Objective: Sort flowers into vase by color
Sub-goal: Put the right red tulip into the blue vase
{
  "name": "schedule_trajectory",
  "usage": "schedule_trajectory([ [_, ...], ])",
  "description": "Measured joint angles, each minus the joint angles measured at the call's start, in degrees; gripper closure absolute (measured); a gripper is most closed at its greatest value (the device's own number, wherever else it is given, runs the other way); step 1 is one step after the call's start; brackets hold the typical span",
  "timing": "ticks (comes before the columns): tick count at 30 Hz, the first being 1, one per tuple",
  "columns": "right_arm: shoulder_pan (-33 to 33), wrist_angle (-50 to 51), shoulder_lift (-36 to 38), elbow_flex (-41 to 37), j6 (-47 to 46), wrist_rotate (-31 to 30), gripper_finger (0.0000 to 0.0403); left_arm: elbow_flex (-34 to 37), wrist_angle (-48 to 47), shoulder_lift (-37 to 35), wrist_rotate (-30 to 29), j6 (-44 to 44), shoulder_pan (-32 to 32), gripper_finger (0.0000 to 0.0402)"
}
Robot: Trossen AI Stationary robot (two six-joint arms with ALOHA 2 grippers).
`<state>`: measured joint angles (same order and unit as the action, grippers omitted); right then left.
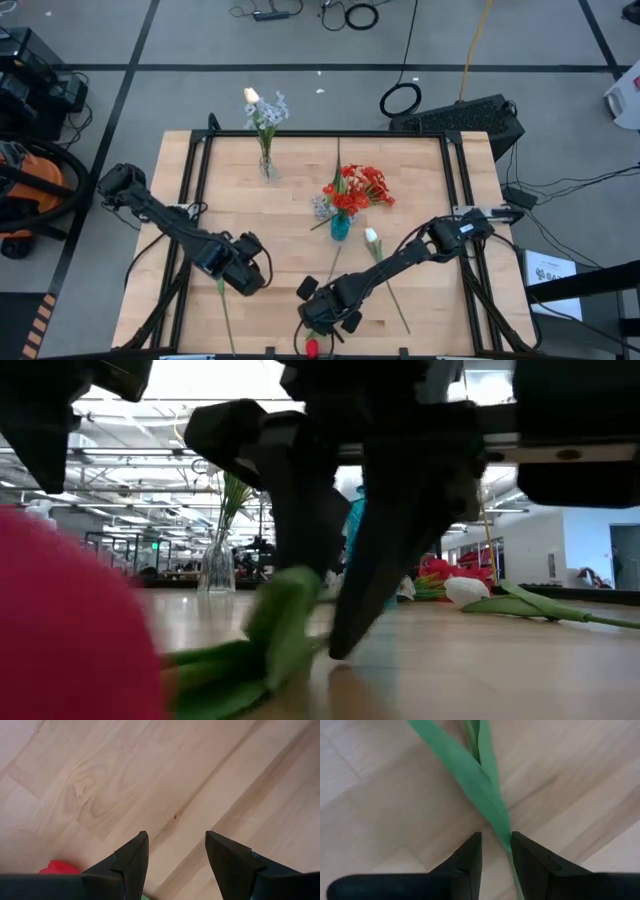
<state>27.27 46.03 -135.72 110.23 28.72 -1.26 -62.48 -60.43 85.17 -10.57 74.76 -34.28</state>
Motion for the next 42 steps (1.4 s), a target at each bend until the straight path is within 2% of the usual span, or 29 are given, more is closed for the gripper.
schedule_trajectory([
  [4,0.0,-1.3,-0.9,0.2,-2.3,0.1,0.0318,0.0,0.1,0.0,-0.6,1.4,-1.7,0.0201],
  [7,0.2,-0.6,-1.3,0.3,-5.1,0.2,0.0354,0.0,0.5,0.0,-0.8,1.4,-2.8,0.0201],
  [9,0.5,0.5,-1.3,0.3,-8.6,0.2,0.0385,0.0,0.9,0.0,-0.9,1.5,-3.5,0.0201],
  [12,0.5,1.9,-0.9,0.3,-17.1,0.0,0.0393,0.0,2.4,0.0,-1.9,2.4,-4.3,0.0201],
  [16,0.9,6.1,1.1,-0.2,-30.8,-3.6,0.04,0.0,4.9,0.0,-4.1,2.9,-5.8,0.0201],
  [21,3.2,10.1,4.8,0.0,-44.2,-15.9,0.0402,0.0,7.3,0.0,-4.8,3.0,-7.6,0.0201],
  [24,5.6,14.6,5.7,-1.1,-49.1,-19.2,0.0402,0.0,7.8,0.0,-4.8,4.7,-8.6,0.0201],
  [27,7.3,15.7,8.2,-6.0,-54.3,-21.0,0.0402,0.0,7.7,0.0,-4.8,6.6,-9.6,0.0201],
  [33,9.7,6.5,19.3,-22.0,-68.6,-26.3,0.0403,0.0,7.7,0.0,-4.9,9.0,-11.3,0.0201],
  [35,10.5,2.4,24.5,-27.8,-73.2,-30.6,0.0403,0.0,8.1,0.0,-5.0,9.0,-11.4,0.0201],
  [38,11.1,-4.0,32.8,-35.8,-77.9,-40.1,0.0402,0.0,8.1,0.0,-6.3,8.9,-11.4,0.0201],
  [42,10.7,-11.6,43.5,-44.1,-77.8,-52.4,0.0402,0.0,7.5,0.0,-10.1,8.1,-10.9,0.0201],
])
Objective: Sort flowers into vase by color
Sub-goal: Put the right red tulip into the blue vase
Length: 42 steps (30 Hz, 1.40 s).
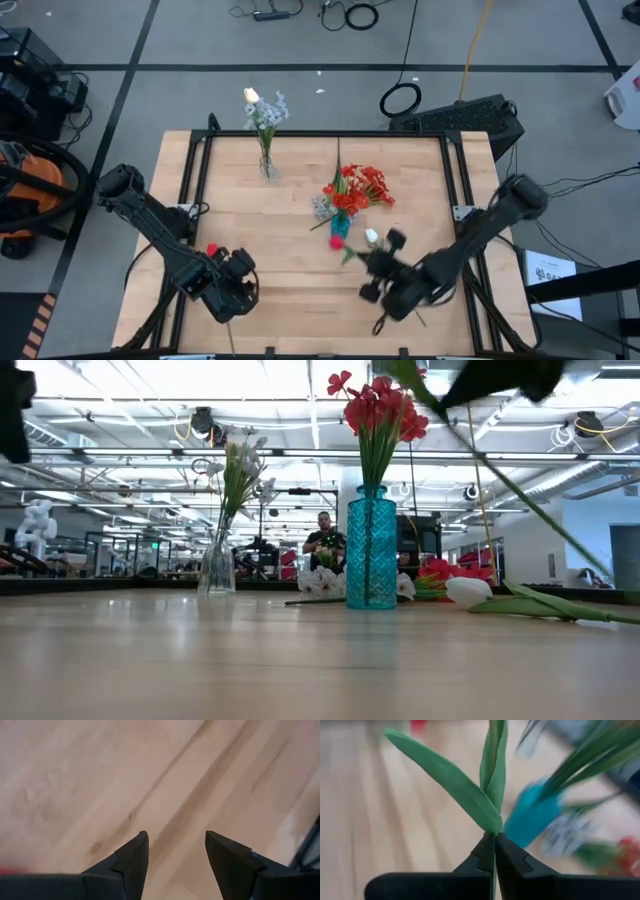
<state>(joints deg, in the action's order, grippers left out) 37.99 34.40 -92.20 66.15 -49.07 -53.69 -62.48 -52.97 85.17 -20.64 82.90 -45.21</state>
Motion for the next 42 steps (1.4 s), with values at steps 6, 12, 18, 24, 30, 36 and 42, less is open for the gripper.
schedule_trajectory([
  [6,-2.1,-16.1,14.5,-6.7,14.0,-12.0,0.0402,0.0,0.4,0.0,-5.0,-6.7,2.2,0.0201],
  [12,-6.8,-37.6,23.4,-12.5,36.1,-2.7,0.0402,0.0,5.5,0.0,-8.0,-20.1,5.7,0.0201],
  [18,-11.8,-64.0,26.7,-20.6,49.5,16.1,0.0402,0.0,10.1,0.0,-8.0,-34.4,9.3,0.0201],
  [24,-15.0,-71.6,26.7,-22.7,57.3,19.9,0.0402,0.0,12.3,0.0,-8.2,-35.3,11.6,0.0201],
  [30,-19.1,-70.3,25.5,-22.8,57.5,28.2,0.0402,0.0,13.9,0.0,-9.8,-35.4,12.9,0.0201],
  [36,-22.1,-67.3,25.1,-22.8,57.8,30.3,0.0402,0.0,15.0,0.0,-9.8,-35.3,13.0,0.0201],
  [42,-23.5,-65.6,25.1,-22.8,58.2,31.6,0.0402,0.0,16.5,0.0,-9.9,-35.3,13.0,0.0201],
])
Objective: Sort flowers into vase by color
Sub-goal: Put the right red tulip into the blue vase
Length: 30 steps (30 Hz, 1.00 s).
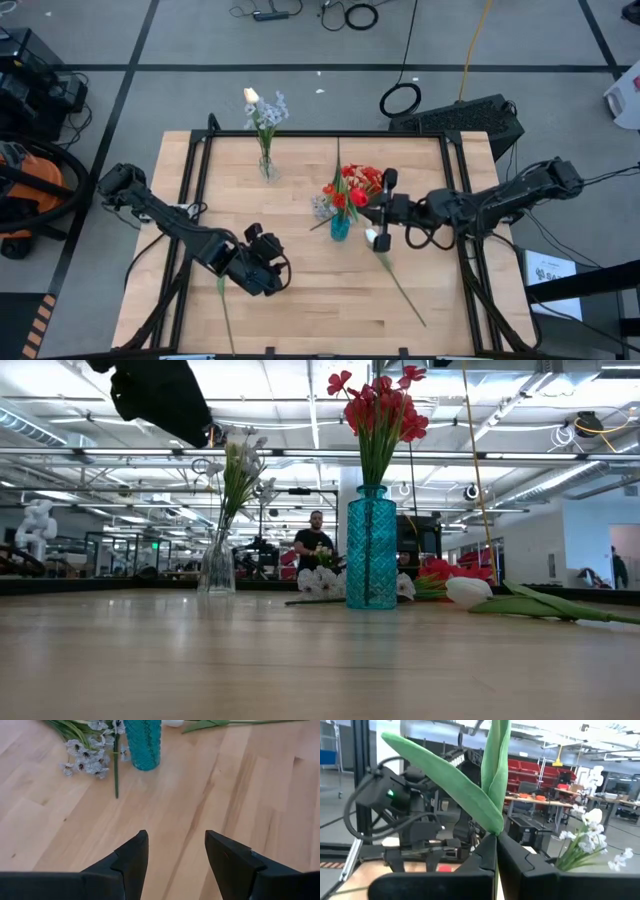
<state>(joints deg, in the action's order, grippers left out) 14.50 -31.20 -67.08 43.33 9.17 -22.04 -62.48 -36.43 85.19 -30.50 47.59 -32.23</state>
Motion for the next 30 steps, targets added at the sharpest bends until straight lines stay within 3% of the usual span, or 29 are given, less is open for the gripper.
schedule_trajectory([
  [30,-2.5,-5.4,-11.9,-8.5,-8.9,-0.5,0.0403,0.0,0.0,0.0,0.0,0.0,0.0,0.0201],
])
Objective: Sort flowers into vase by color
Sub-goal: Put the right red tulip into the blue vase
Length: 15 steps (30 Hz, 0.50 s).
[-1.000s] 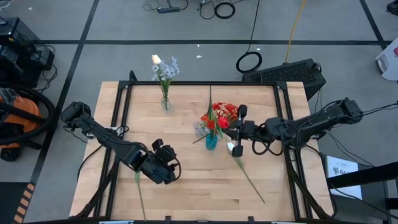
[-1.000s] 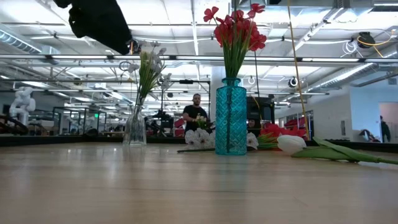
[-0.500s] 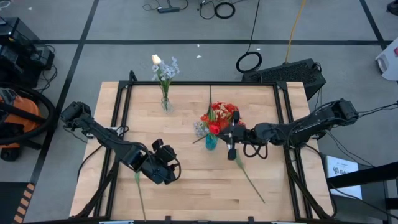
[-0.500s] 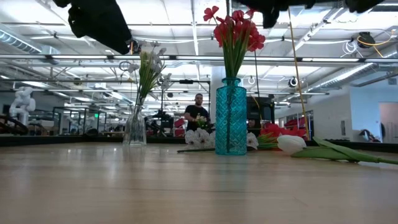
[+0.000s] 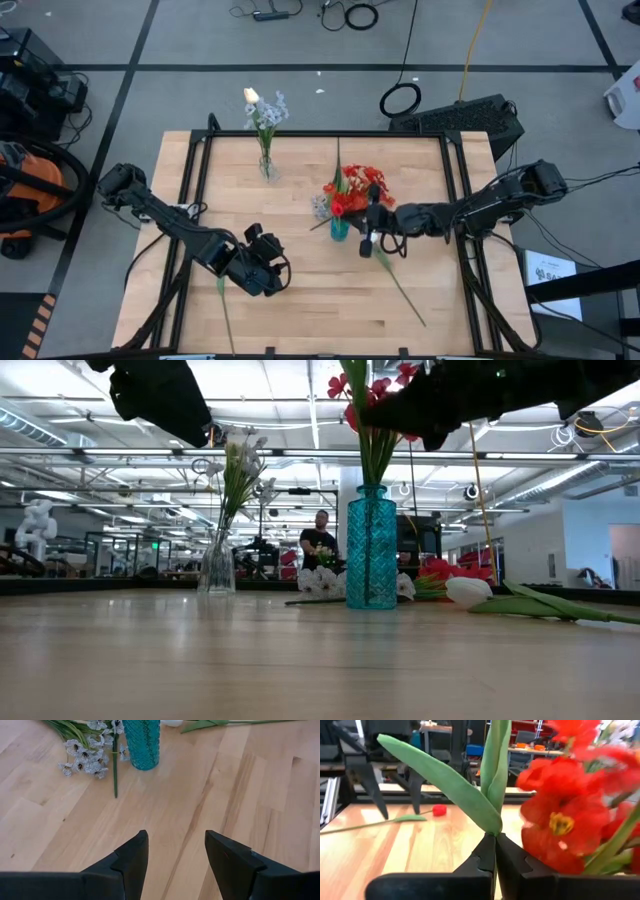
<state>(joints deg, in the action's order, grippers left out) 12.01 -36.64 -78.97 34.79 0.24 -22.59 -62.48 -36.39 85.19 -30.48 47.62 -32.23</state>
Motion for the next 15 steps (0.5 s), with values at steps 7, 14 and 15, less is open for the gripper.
schedule_trajectory([
  [7,0.0,9.3,0.7,2.4,-2.1,0.7,0.0386,0.0,0.7,0.0,0.0,0.0,0.0,0.0201],
  [14,0.2,27.3,2.0,9.7,-2.7,3.6,0.0334,0.0,1.2,0.0,-0.1,0.0,0.0,0.0201],
  [15,0.2,30.2,2.5,10.9,-2.7,3.6,0.0328,0.0,1.2,0.0,-0.2,0.0,0.0,0.0201],
])
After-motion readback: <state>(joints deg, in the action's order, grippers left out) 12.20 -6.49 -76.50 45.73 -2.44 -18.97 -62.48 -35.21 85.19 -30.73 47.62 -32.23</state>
